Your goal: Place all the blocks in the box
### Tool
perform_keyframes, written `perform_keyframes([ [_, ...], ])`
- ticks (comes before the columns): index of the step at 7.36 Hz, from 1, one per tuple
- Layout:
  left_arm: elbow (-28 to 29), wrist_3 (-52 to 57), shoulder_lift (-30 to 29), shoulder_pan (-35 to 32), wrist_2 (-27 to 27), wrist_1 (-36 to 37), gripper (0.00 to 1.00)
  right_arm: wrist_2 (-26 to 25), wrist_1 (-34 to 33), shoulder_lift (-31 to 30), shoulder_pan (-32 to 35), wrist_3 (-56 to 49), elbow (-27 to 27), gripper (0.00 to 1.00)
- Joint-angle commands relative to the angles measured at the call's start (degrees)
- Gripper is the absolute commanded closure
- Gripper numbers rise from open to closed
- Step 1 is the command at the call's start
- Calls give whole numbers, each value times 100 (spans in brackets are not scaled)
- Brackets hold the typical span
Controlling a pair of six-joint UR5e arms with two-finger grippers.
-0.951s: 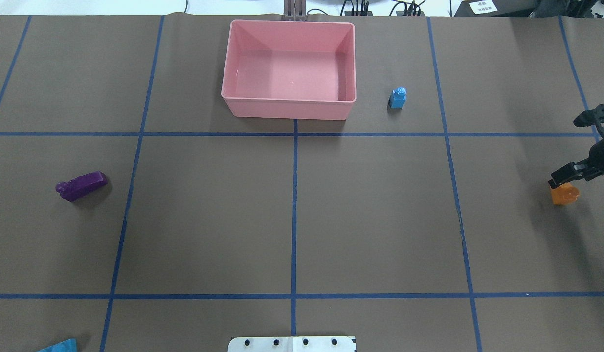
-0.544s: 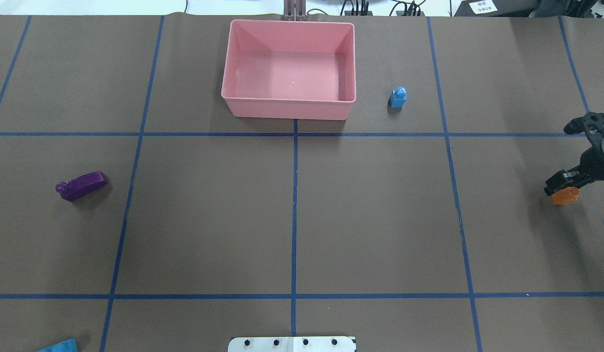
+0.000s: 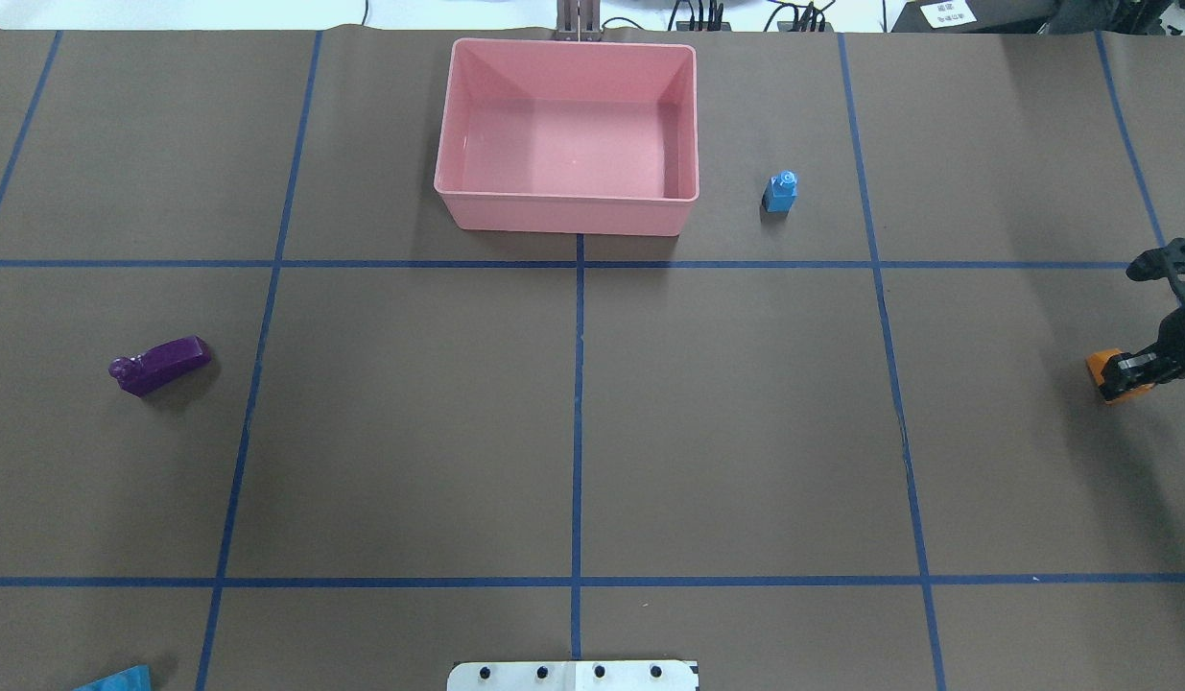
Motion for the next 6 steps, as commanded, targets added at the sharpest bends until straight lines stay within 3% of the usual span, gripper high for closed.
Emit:
perform_keyframes([
  [1,-40,-202,4,8,-26,-4,0,343,-433,32,433,-1,735,100],
  [3,-13,-720,-58,444,26,-48,0,563,-610,84,838,8,1369,100],
  [5,-83,-215,-58,1041,726,-241,1,564,-628,469,927,190,1398,100],
  [6,-84,32,-67,1289,974,-241,1,608,-628,819,919,766,1372,100],
])
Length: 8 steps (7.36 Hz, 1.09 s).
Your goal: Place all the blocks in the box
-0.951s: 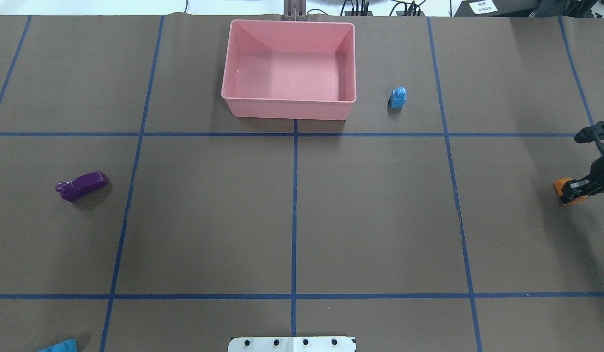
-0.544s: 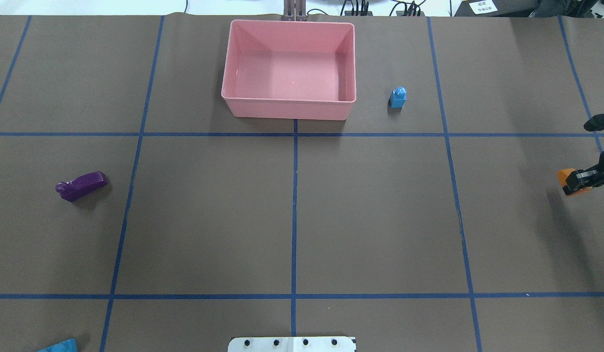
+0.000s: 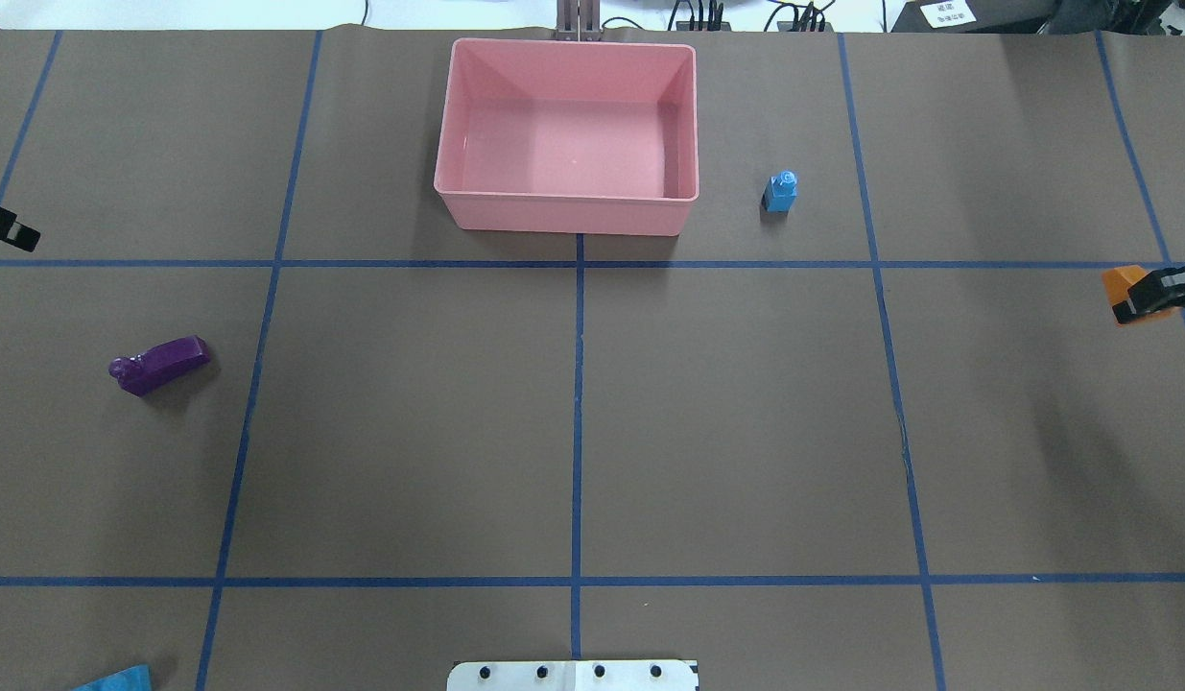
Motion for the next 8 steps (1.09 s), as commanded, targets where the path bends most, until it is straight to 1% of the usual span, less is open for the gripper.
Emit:
perform_keyframes([
  [1,-4,569,-2,607,499,-30,1,353,-149,833,14,1284,-13,100],
  [2,23,606,-2,888,552,-30,1,513,-463,1360,14,1831,-14,100],
  [3,40,607,-2,1126,588,-12,1,515,-884,1861,-47,2350,-31,100],
  [4,84,615,-2,1268,588,-29,1,480,-1297,2397,-274,3130,-49,100],
  [5,145,615,-10,1408,632,-12,1,427,-1519,2811,-459,3660,-127,100],
  [6,276,615,-28,1549,789,-29,1,314,-1556,3085,-626,4152,-224,100],
  [7,382,615,-45,1603,808,-38,1,130,-1556,3401,-854,4801,-338,100],
  [8,444,624,-63,1673,825,-38,1,-11,-1556,3657,-986,5129,-478,100],
])
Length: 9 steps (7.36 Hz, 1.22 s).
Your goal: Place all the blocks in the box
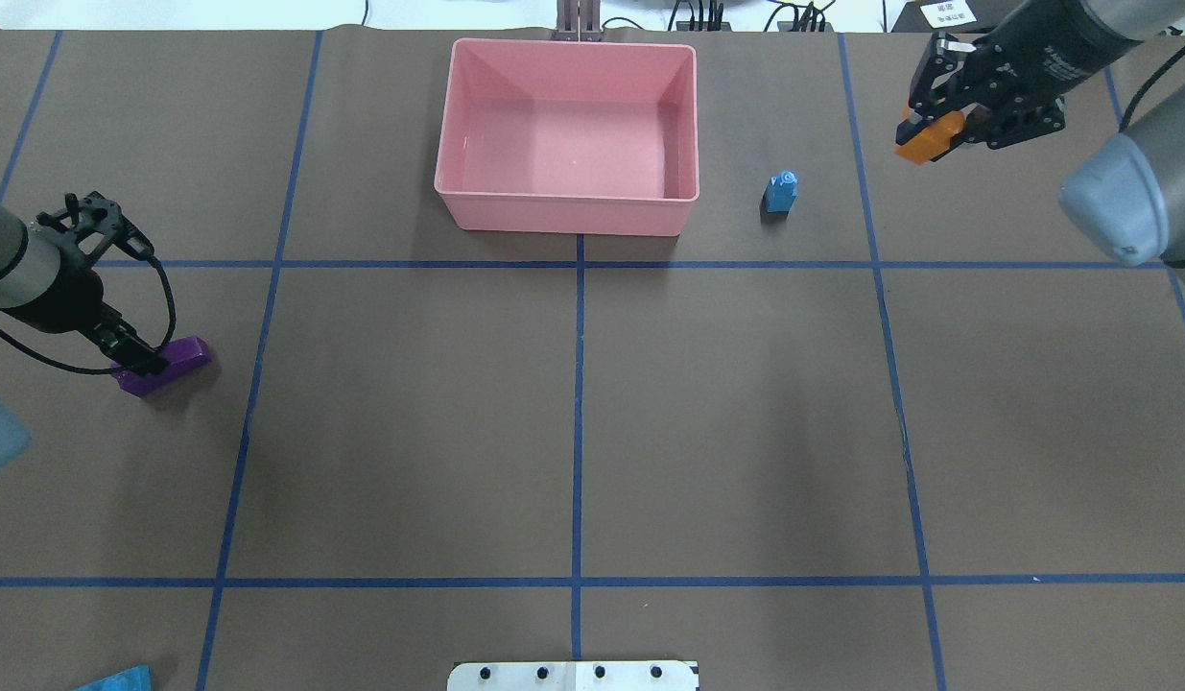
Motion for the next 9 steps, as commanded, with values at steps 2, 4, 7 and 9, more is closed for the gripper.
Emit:
perform_keyframes([
  [2,224,-2,-13,220,42,-14,1,-292,-14,1126,-342,1007,-765,100],
  [4,330,-2,-31,256,120,-40,1,-345,21,1910,-483,1053,-1662,100],
  [7,287,-72,57,239,121,-49,100,-573,74,2063,-518,1000,-1990,100],
  [9,208,-335,57,186,86,-40,100,-635,580,2221,-527,1000,-2323,100],
])
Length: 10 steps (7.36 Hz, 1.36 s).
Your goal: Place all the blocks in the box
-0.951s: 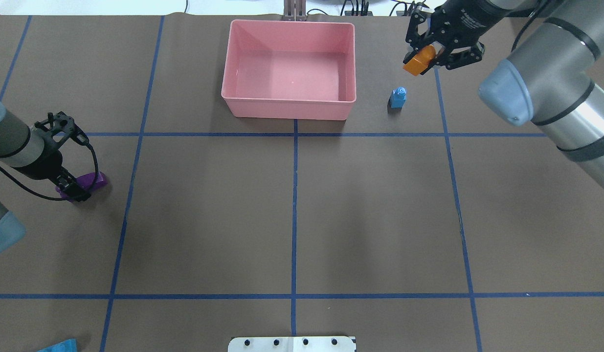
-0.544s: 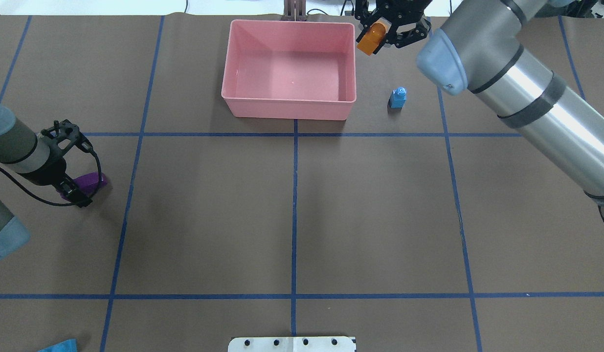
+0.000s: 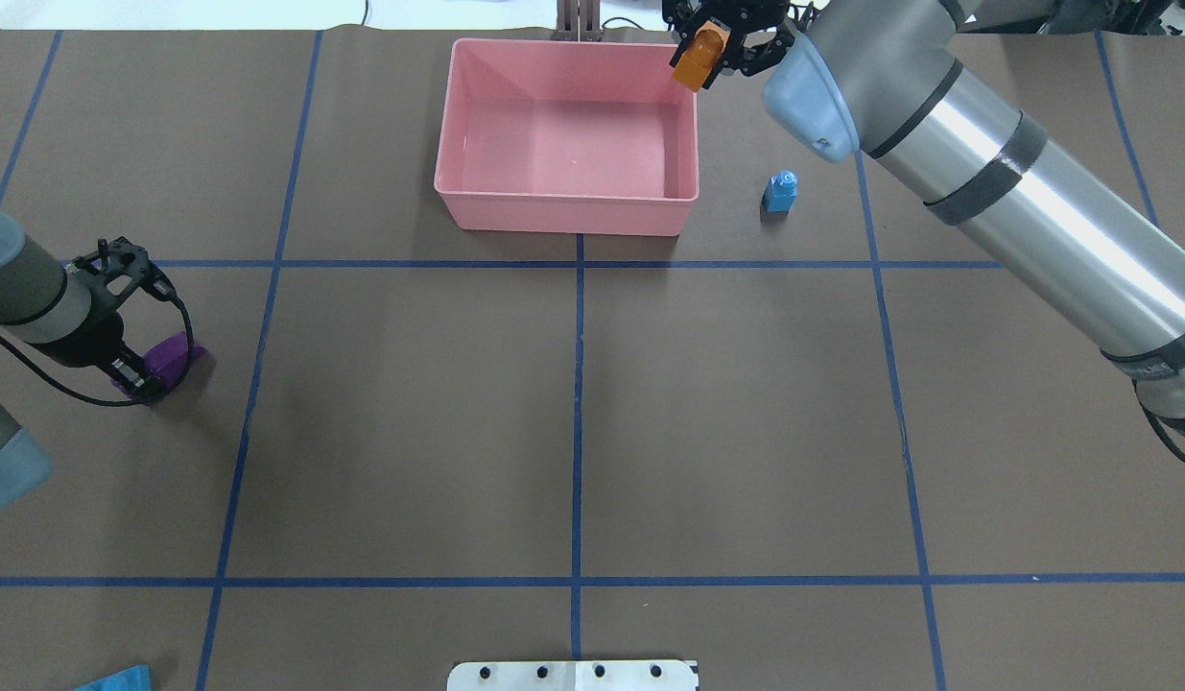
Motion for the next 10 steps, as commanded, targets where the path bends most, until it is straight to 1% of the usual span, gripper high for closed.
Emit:
perform_keyframes([
  [1,-327,-147,23,-86,-62,63,100,-199,704,274,4,-20,-612,100],
  [2,-495,-155,49,-191,-132,89,100,-488,994,511,-22,-29,-1095,100],
  [3,-575,-155,58,-445,-559,107,100,-613,1537,731,-92,-47,-1717,100],
  [4,-680,-155,50,-674,-876,151,100,-1014,2195,881,-301,-47,-2245,100],
  [5,-734,-155,50,-824,-1088,212,100,-1436,2610,1004,-573,-47,-2694,100],
  [6,-778,-155,41,-860,-1108,213,100,-1910,2980,1023,-846,-38,-2890,100],
  [7,-813,-164,23,-921,-1151,221,100,-2071,3062,1023,-918,-29,-2901,64],
  [8,-813,-443,-125,-1070,-1422,335,100,-2134,3037,1023,-936,-82,-2884,1],
  [9,-813,-767,-509,-1245,-1790,527,100,-2117,2967,1005,-936,-369,-2831,0],
  [10,-813,-1084,-826,-1308,-2089,634,100,-2038,2522,927,-823,-651,-2431,0],
])
